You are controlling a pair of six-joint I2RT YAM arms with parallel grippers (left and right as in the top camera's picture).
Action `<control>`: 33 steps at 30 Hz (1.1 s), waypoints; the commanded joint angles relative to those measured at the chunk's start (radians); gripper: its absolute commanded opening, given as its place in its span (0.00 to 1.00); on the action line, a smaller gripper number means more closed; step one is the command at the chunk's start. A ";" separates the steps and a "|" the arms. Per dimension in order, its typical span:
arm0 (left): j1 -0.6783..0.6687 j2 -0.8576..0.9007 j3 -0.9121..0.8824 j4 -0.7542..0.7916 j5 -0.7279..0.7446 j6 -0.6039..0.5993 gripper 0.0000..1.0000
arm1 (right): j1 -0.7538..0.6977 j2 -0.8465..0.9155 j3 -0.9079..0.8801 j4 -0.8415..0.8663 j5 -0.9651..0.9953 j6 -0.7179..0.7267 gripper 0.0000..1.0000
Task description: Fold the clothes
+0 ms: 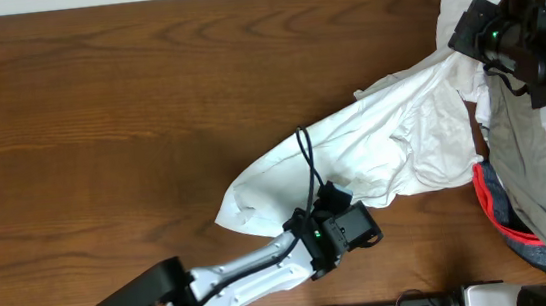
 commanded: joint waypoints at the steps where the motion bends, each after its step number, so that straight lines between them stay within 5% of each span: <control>1: 0.012 0.052 0.016 0.008 -0.024 0.016 0.62 | -0.006 -0.003 0.022 -0.002 0.007 -0.014 0.01; 6: 0.012 0.083 0.016 0.014 -0.024 0.016 0.61 | -0.006 -0.003 0.022 -0.002 0.008 -0.014 0.01; 11: 0.012 0.083 0.016 0.019 -0.026 0.017 0.49 | -0.006 -0.003 0.022 -0.003 0.007 -0.014 0.01; 24: 0.029 0.110 0.011 0.029 -0.016 0.008 0.46 | -0.006 -0.003 0.022 -0.012 0.007 -0.014 0.01; 33: 0.060 0.111 0.006 0.015 -0.009 -0.015 0.06 | -0.006 -0.007 0.022 -0.018 0.007 -0.014 0.01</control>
